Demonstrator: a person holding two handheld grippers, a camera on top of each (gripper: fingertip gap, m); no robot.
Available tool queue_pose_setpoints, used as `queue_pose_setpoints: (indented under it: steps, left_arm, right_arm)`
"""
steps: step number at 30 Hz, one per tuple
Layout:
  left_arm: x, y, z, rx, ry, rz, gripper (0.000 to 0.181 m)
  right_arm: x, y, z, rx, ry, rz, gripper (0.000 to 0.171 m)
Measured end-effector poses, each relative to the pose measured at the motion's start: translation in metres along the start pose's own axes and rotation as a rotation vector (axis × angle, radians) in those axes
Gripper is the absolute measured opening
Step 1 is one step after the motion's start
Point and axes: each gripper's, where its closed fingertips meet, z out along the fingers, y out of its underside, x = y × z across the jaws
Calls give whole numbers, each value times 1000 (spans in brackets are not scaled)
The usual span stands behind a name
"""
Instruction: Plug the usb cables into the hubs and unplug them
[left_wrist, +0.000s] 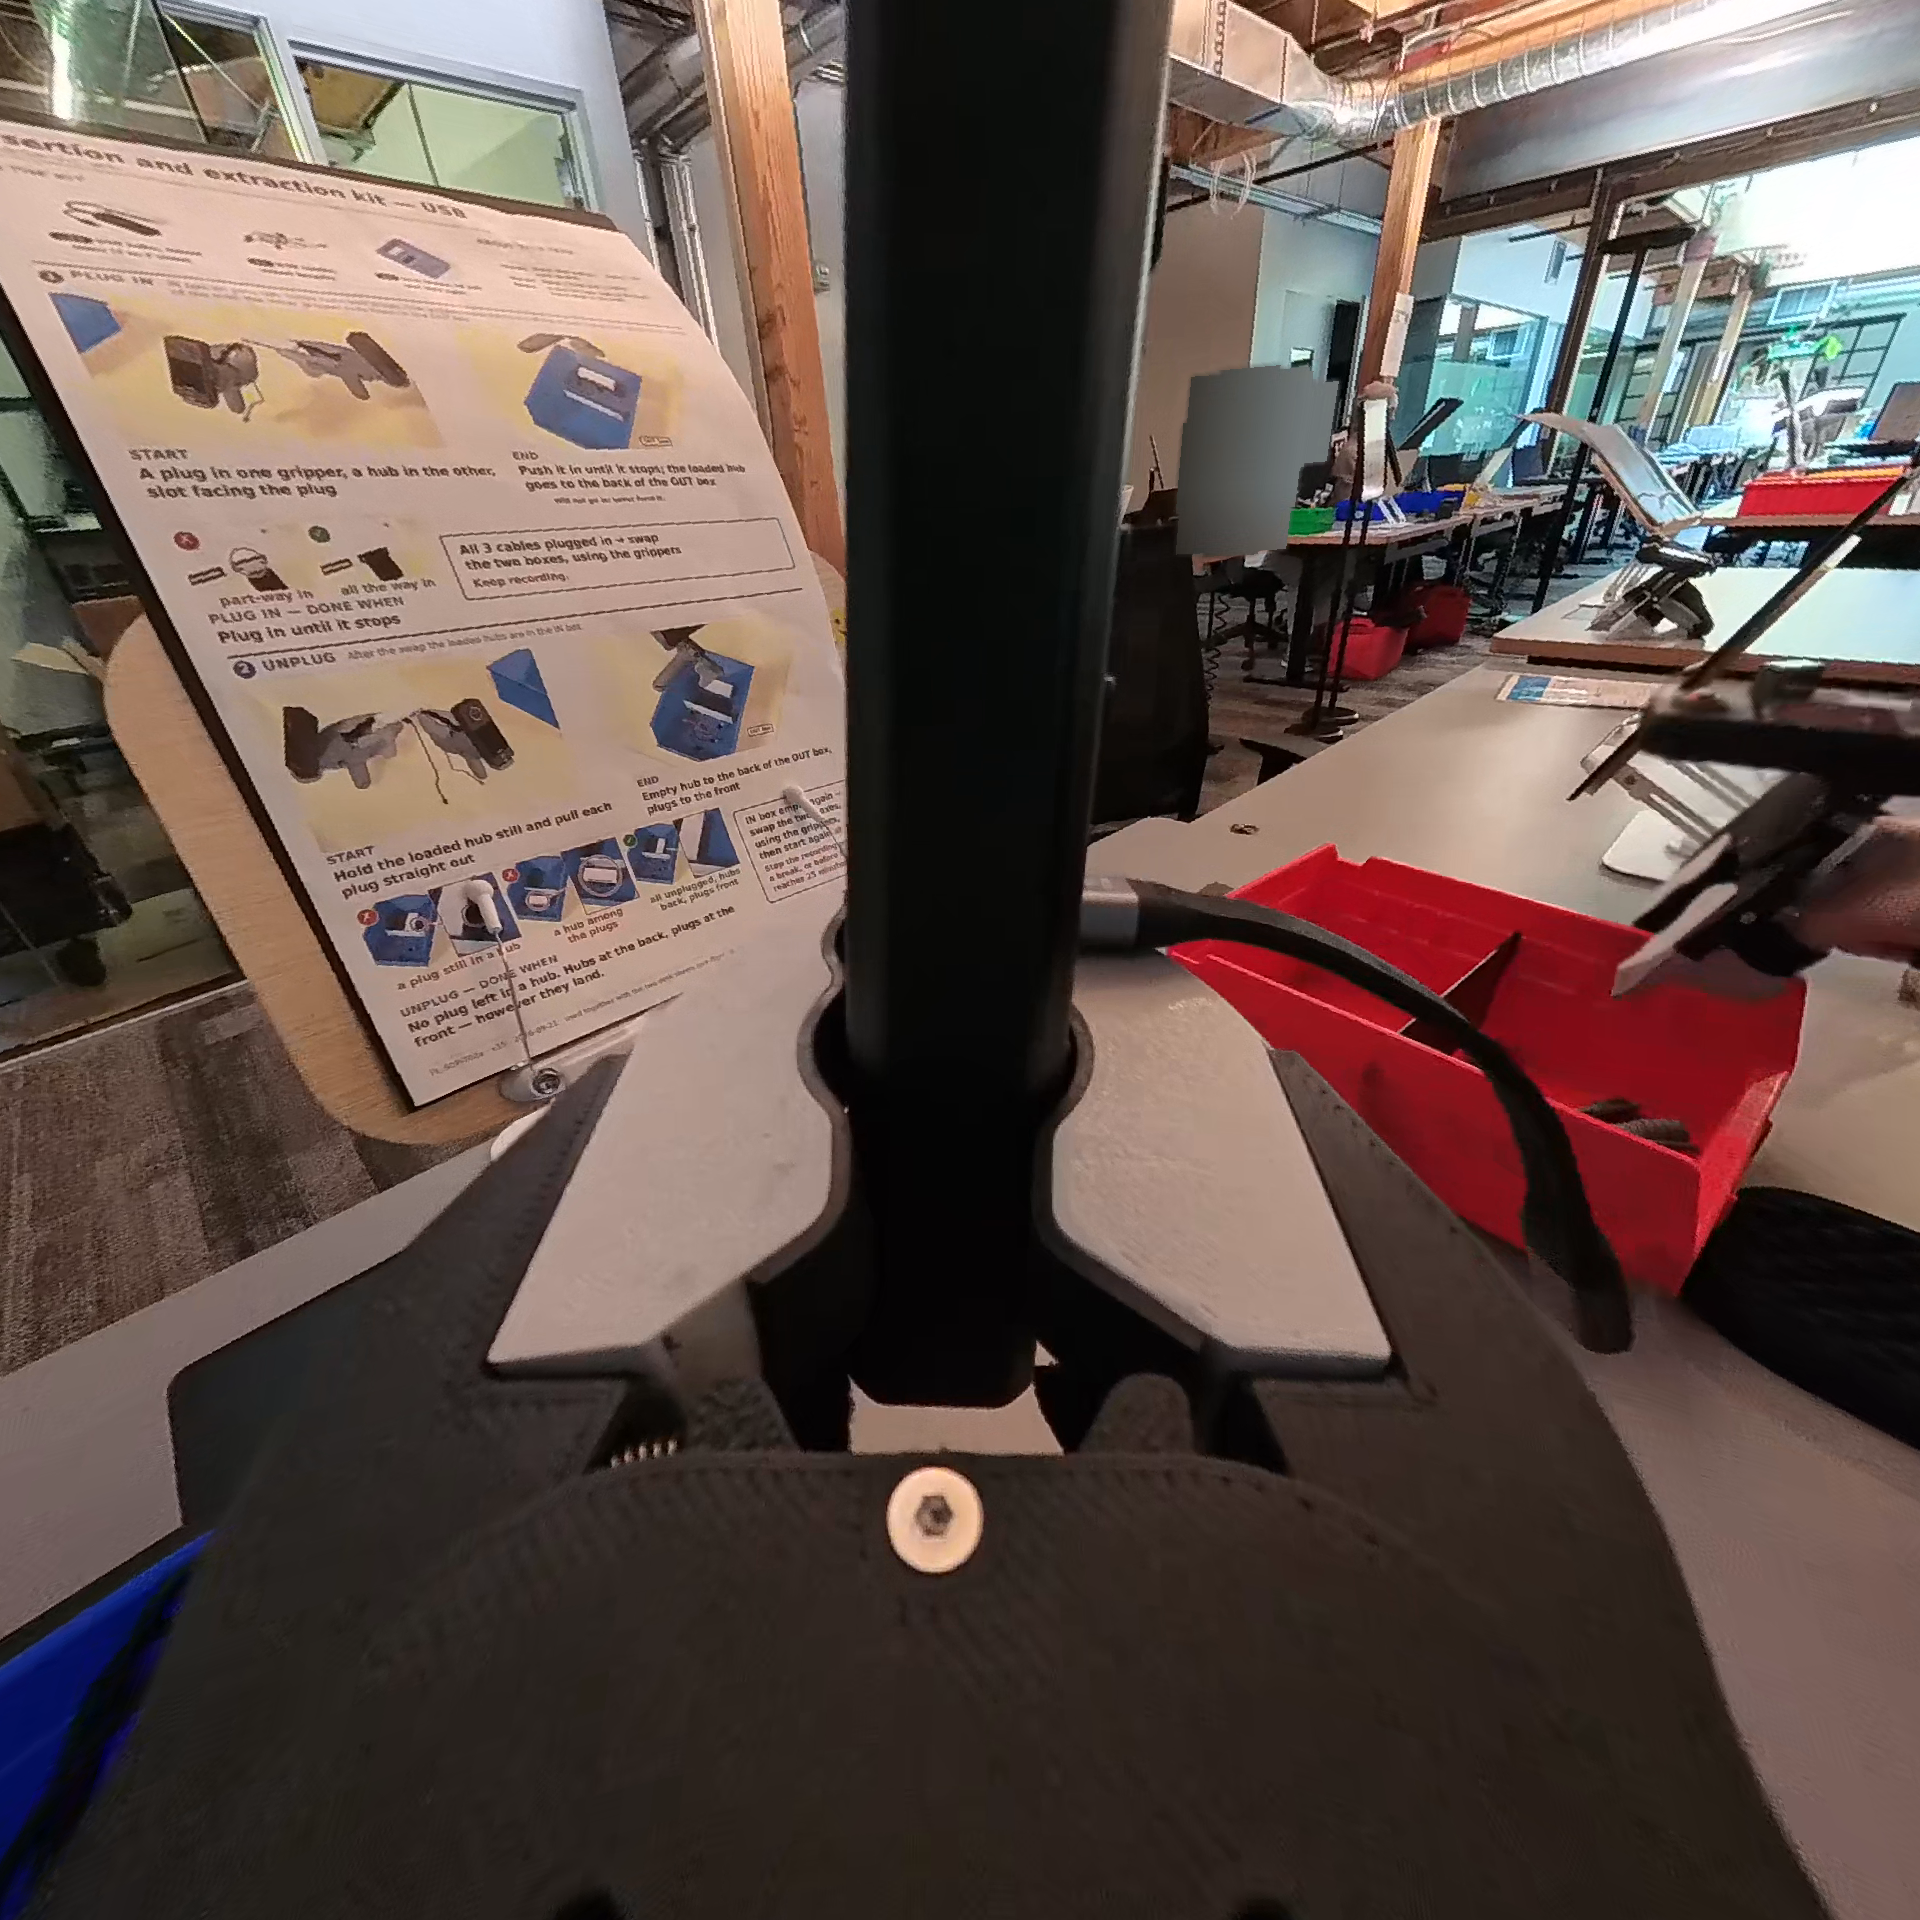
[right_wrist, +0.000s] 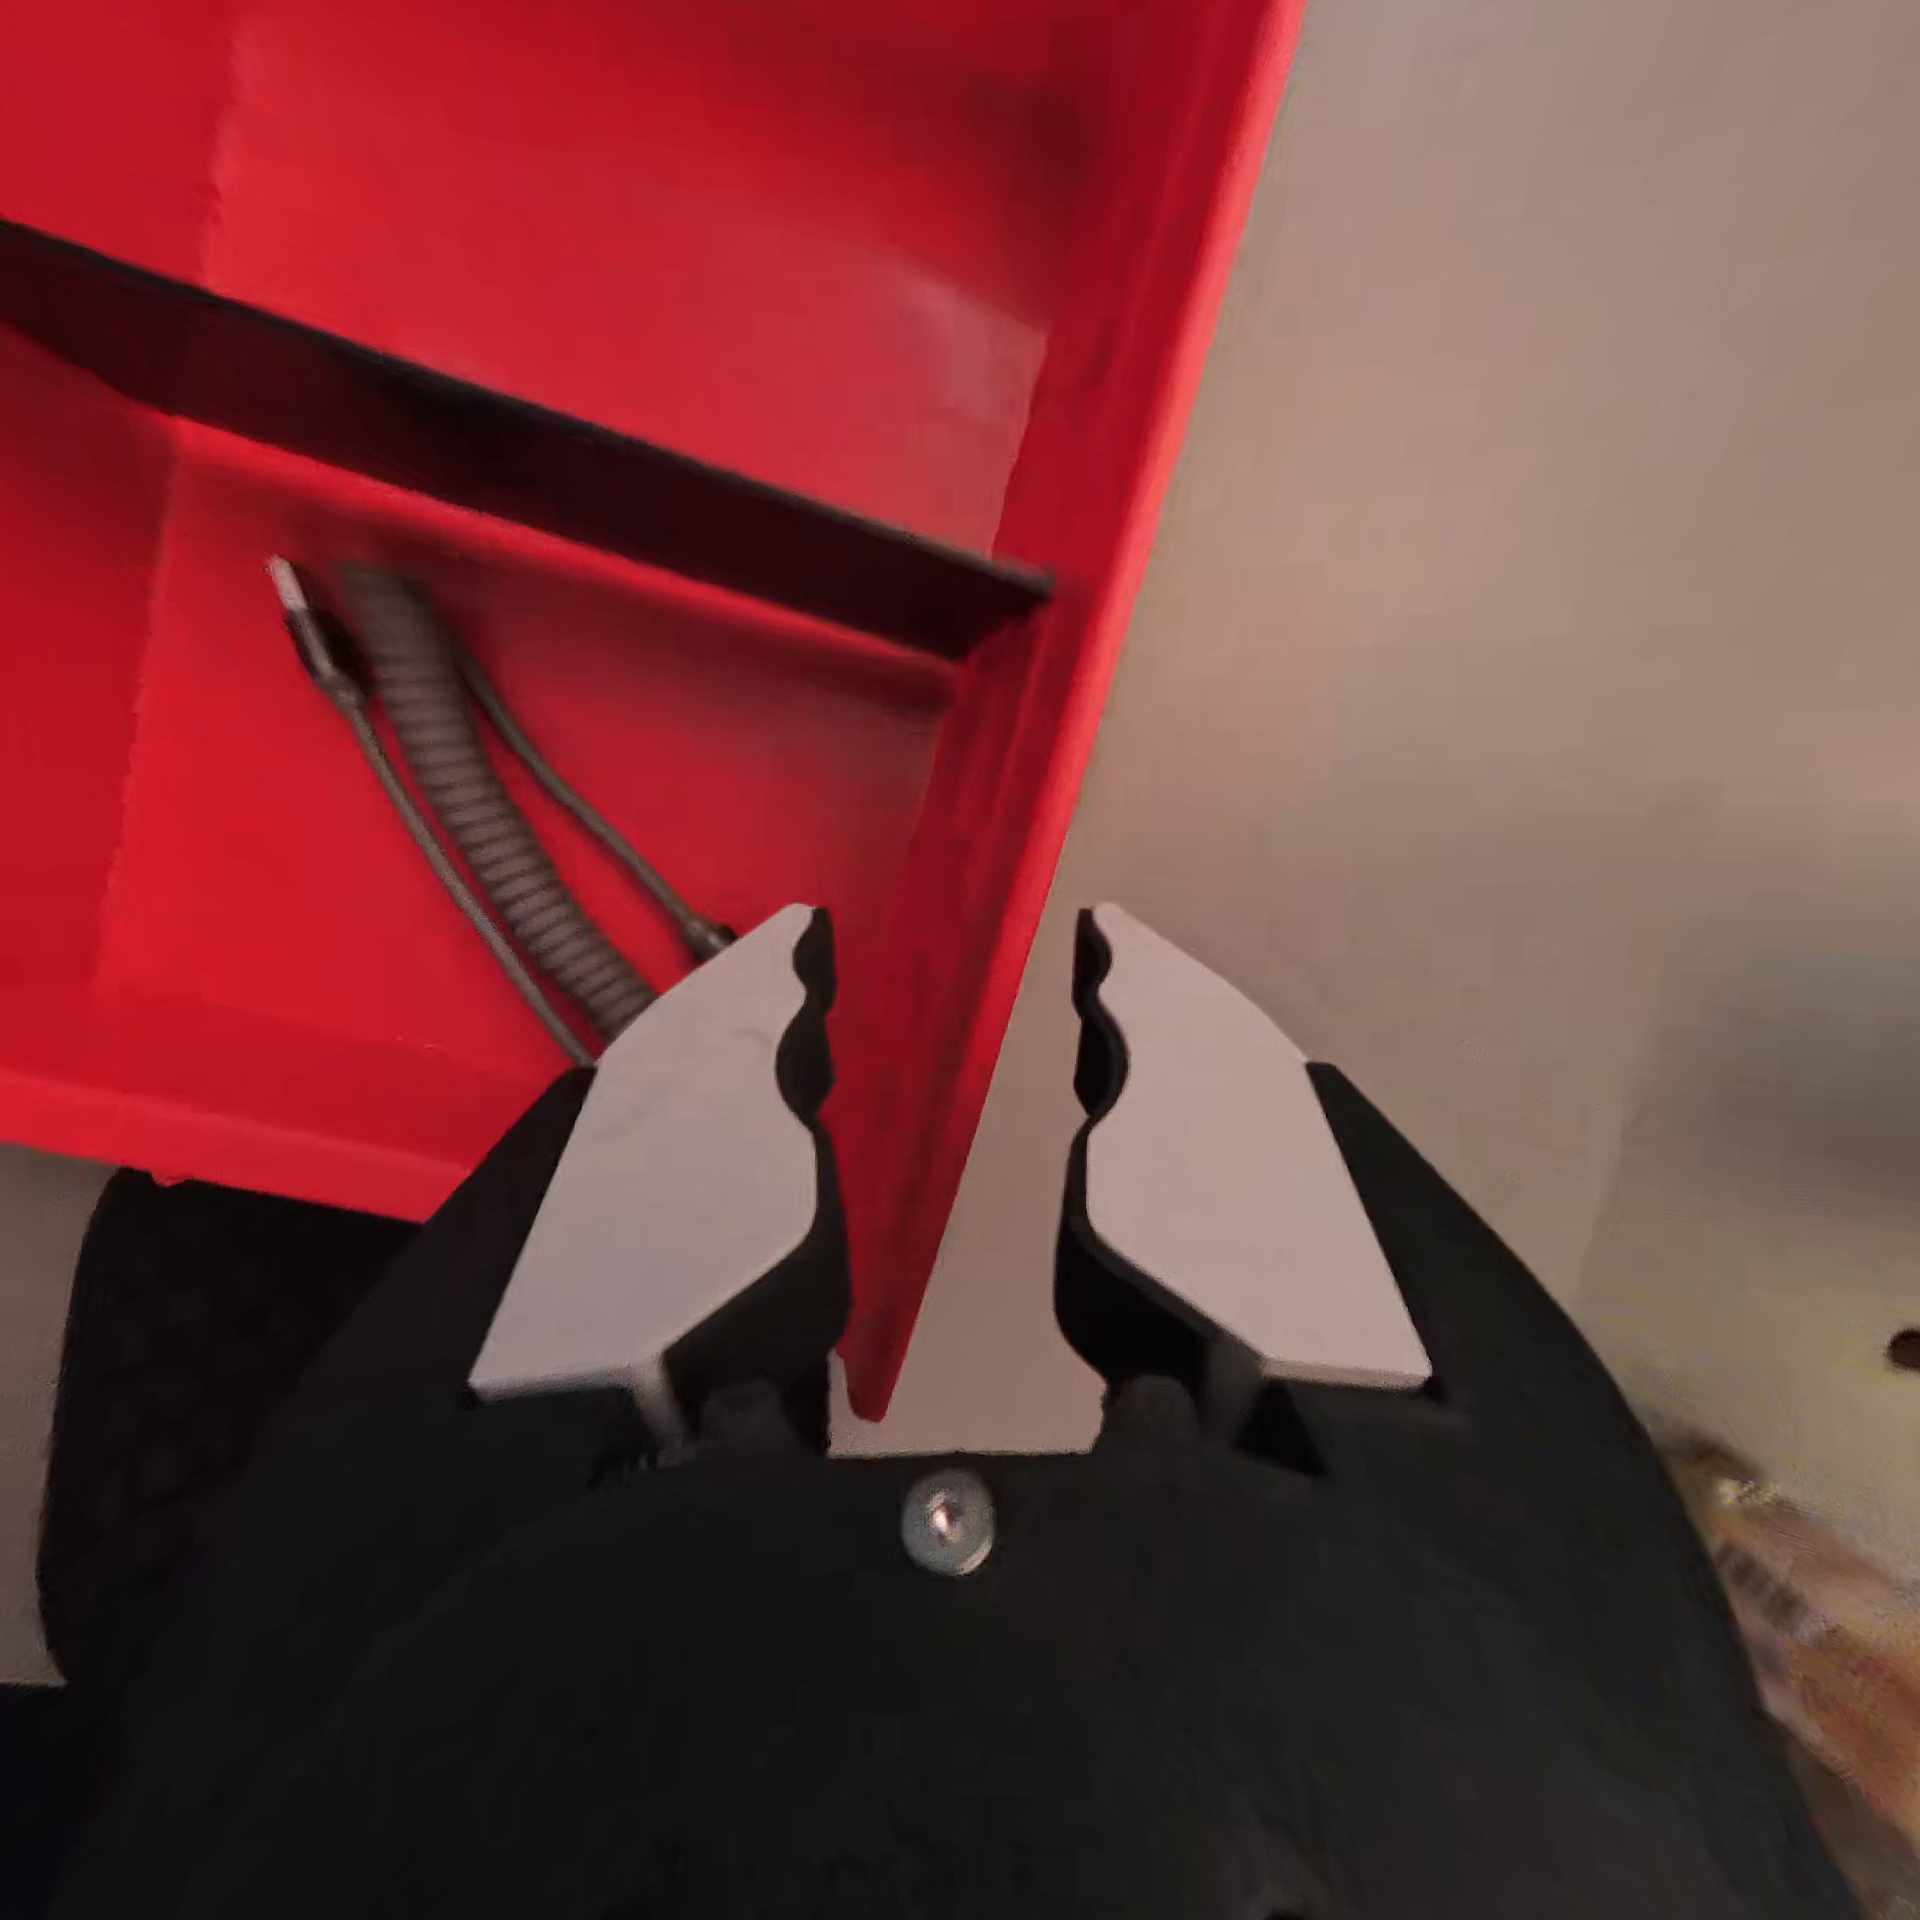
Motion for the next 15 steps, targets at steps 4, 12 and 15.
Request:
queue_pose_setpoints:
  steps: [4, 12, 15]
  left_arm:
    - [5, 3, 3, -13, 4, 13, 32]
    - [9, 7, 7, -34, 9, 38, 32]
    - [3, 6, 4, -33, -2, 30, 32]
  right_arm:
    - [-6, 21, 17, -137, -96, 140, 6]
    - [19, 7, 26, -127, -108, 293, 7]
    - [29, 5, 29, -123, -95, 325, 7]
